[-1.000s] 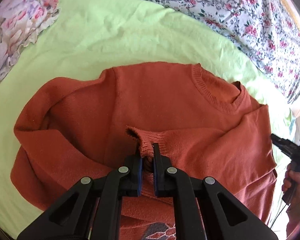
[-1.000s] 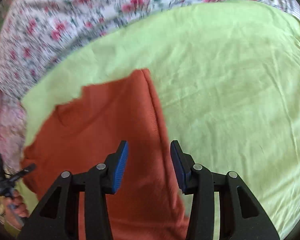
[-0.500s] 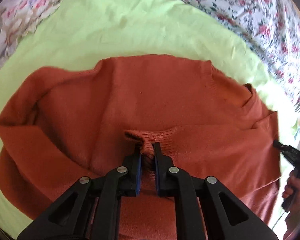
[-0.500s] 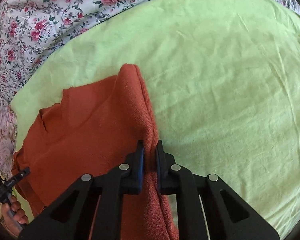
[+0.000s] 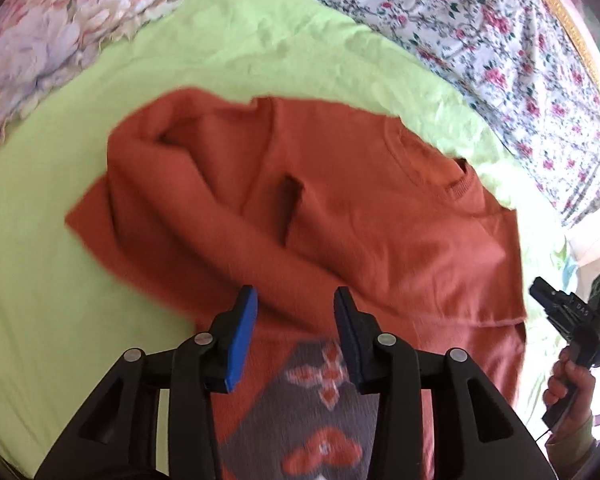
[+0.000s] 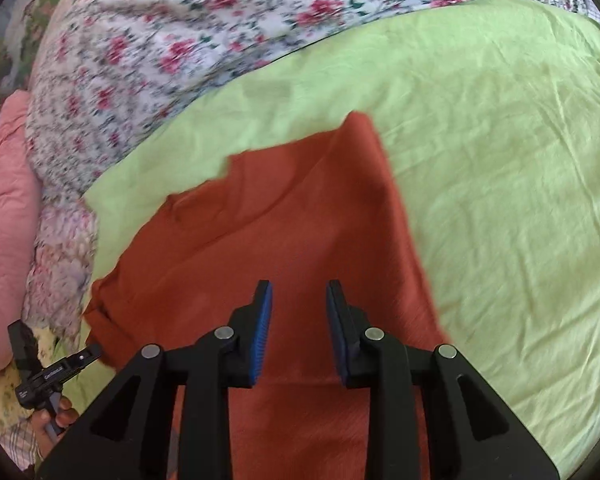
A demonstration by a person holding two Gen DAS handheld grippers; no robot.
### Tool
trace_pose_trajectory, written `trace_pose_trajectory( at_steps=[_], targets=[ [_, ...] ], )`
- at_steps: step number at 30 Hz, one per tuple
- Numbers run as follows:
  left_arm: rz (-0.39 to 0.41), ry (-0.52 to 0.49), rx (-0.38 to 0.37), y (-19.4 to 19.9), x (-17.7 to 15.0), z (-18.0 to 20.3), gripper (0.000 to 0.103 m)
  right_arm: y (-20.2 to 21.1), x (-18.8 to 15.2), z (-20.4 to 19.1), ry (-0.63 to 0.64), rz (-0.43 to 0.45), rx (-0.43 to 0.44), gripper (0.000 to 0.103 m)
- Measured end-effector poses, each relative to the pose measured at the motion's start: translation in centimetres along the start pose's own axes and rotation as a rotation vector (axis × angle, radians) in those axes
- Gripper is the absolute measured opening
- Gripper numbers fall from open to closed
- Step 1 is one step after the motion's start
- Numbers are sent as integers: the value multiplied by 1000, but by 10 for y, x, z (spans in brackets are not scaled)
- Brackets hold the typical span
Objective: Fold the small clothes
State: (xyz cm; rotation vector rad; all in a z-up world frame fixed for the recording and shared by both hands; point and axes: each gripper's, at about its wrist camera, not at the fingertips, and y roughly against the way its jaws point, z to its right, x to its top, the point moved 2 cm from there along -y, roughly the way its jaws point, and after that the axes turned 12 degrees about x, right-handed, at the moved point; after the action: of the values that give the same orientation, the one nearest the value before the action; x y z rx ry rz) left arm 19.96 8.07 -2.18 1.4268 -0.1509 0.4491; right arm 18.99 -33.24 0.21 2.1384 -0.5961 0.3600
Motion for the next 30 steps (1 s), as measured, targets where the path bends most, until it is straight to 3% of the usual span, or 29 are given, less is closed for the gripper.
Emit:
trace_pose_trajectory(
  at_steps=[4, 9, 13, 14, 16, 17, 18, 23, 30],
  targets=[
    [-53, 3, -49, -2, -20, 7, 55, -5, -29, -23, 15, -48, 32, 33],
    [-129, 45, -110, -21, -19, 22, 70, -10, -55, -42, 24, -95, 64, 33],
    [-149, 49, -84, -41, -10, 34, 70, -9, -66, -47, 28, -113, 63, 33],
    [-157, 52, -72, -46, -7, 36, 65, -8, -68, -48, 26, -117, 61, 33],
    [-172, 41, -42, -56, -5, 38, 39, -6, -68, -47, 24, -116, 57, 33],
    [-176, 34, -35, -59, -5, 38, 16, -5, -69, -47, 23, -114, 53, 33],
    [-178, 27, -33, -61, -5, 37, 8, -4, -70, -47, 22, -111, 49, 33],
    [-85, -4, -54, -29, -10, 29, 3, 1, -68, -42, 15, -97, 37, 33],
    [65, -59, -146, 46, -4, 36, 3, 0, -65, -41, -4, -72, 47, 33]
  ],
)
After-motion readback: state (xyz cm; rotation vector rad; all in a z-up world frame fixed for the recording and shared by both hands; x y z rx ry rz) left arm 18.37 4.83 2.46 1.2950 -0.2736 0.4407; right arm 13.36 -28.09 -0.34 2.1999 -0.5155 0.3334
